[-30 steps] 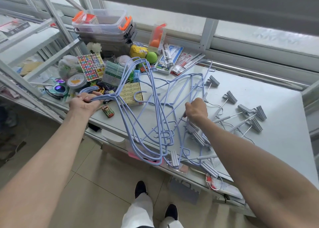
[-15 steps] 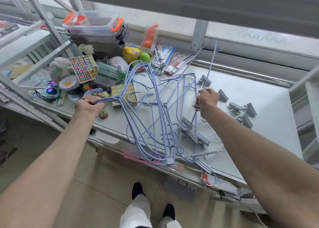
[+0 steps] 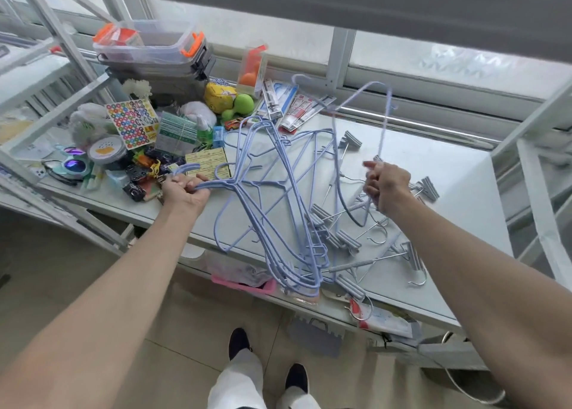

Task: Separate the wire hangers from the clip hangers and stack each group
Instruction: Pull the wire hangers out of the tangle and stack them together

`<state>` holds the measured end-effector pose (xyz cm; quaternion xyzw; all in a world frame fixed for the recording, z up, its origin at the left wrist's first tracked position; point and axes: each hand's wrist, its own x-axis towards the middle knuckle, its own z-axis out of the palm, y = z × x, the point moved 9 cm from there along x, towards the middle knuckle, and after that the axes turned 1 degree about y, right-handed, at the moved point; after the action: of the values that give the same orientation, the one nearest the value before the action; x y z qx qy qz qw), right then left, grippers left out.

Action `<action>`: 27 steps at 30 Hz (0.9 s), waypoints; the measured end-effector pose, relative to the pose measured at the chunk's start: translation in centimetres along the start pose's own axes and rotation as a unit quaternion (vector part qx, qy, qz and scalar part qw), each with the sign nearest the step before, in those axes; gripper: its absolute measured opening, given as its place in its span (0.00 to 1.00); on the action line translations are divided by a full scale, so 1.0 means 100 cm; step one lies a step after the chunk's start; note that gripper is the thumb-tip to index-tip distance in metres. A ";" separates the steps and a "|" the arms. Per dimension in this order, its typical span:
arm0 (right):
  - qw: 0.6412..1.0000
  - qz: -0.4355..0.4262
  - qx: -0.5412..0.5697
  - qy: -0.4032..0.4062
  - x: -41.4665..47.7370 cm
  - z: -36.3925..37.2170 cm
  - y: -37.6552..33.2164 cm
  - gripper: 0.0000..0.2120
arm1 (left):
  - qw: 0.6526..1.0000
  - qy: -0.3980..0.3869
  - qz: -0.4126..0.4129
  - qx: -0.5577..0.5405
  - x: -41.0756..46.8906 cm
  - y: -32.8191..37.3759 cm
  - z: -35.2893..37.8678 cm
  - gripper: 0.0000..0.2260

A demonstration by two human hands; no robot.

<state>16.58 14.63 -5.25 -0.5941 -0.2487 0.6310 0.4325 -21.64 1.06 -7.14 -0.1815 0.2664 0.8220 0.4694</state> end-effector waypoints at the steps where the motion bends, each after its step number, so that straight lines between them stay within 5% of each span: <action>1: 0.999 0.007 -0.023 -0.039 -0.005 0.007 0.004 0.16 | 1.000 0.000 -0.004 -0.007 0.000 -0.003 -0.001 0.33; 10: 0.952 0.090 -0.127 -0.264 -0.051 0.086 0.062 0.15 | 0.999 0.029 -0.017 0.021 -0.005 -0.010 0.004 0.20; 22: 0.926 0.027 -0.285 -0.245 -0.050 0.092 0.068 0.07 | 0.999 0.021 -0.036 -0.022 -0.016 -0.013 0.013 0.20; 27: 0.867 -0.072 -0.415 -0.268 -0.057 0.095 0.063 0.12 | 0.995 0.085 -0.010 0.053 -0.021 -0.014 0.009 0.22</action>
<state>5.40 8.58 -5.78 -0.5068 -0.6362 0.5717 0.1075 -19.41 0.73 -5.66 -0.2285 0.3467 0.7837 0.4619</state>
